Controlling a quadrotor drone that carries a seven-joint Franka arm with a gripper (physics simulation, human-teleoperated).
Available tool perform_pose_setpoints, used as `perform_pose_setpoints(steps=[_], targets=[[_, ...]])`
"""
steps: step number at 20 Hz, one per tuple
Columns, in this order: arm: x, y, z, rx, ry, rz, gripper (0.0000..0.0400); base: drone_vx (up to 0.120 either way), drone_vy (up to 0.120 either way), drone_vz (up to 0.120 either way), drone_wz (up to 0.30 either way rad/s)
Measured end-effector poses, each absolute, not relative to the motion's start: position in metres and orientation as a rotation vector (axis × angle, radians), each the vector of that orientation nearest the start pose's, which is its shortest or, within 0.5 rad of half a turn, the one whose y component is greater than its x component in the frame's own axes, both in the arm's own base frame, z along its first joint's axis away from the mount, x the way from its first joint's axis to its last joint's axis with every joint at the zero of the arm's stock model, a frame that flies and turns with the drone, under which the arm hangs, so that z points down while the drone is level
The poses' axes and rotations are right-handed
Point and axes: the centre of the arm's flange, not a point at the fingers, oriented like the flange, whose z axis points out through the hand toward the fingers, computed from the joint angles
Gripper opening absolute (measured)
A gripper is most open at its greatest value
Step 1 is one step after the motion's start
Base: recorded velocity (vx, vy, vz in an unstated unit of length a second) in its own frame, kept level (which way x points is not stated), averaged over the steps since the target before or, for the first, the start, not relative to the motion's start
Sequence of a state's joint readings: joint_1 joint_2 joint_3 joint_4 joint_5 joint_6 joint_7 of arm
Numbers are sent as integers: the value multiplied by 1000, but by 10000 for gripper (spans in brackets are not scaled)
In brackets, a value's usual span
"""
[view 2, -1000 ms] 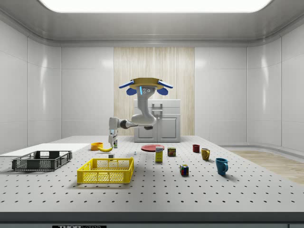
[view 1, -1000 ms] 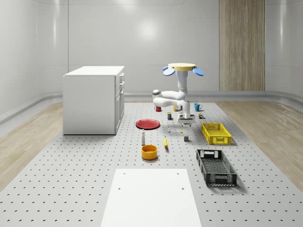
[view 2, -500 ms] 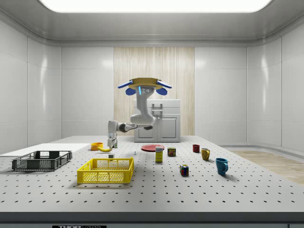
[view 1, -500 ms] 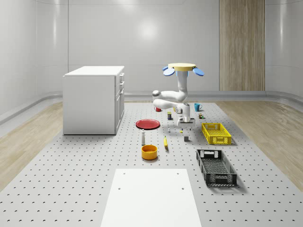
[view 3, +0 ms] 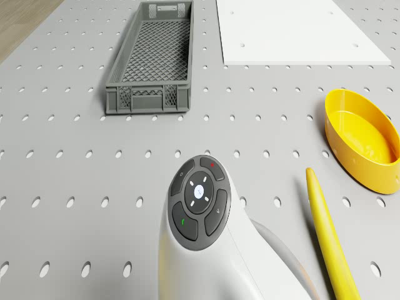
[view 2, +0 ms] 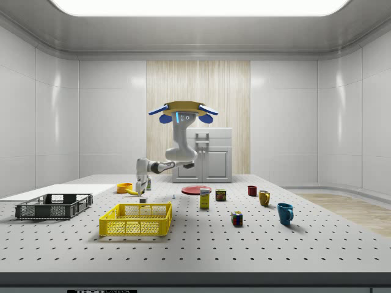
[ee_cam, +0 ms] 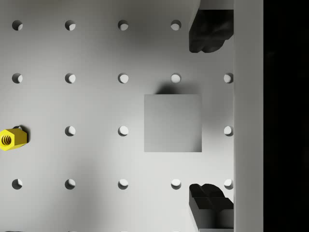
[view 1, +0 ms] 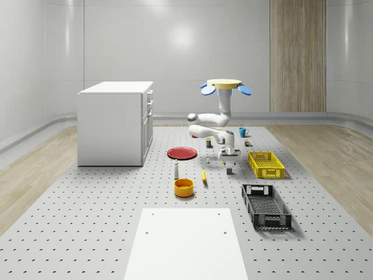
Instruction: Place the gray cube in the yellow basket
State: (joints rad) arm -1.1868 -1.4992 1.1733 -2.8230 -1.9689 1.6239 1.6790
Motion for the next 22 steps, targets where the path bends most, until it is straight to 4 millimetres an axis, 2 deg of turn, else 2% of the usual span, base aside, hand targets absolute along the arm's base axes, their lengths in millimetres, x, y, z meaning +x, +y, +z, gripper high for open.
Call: perform_pose_setpoints(steps=[4,22], targets=[[307,0,548,1,-2,786,400,-30,0,-100,0],[307,9,567,1,-2,786,400,0,0,0,0]])
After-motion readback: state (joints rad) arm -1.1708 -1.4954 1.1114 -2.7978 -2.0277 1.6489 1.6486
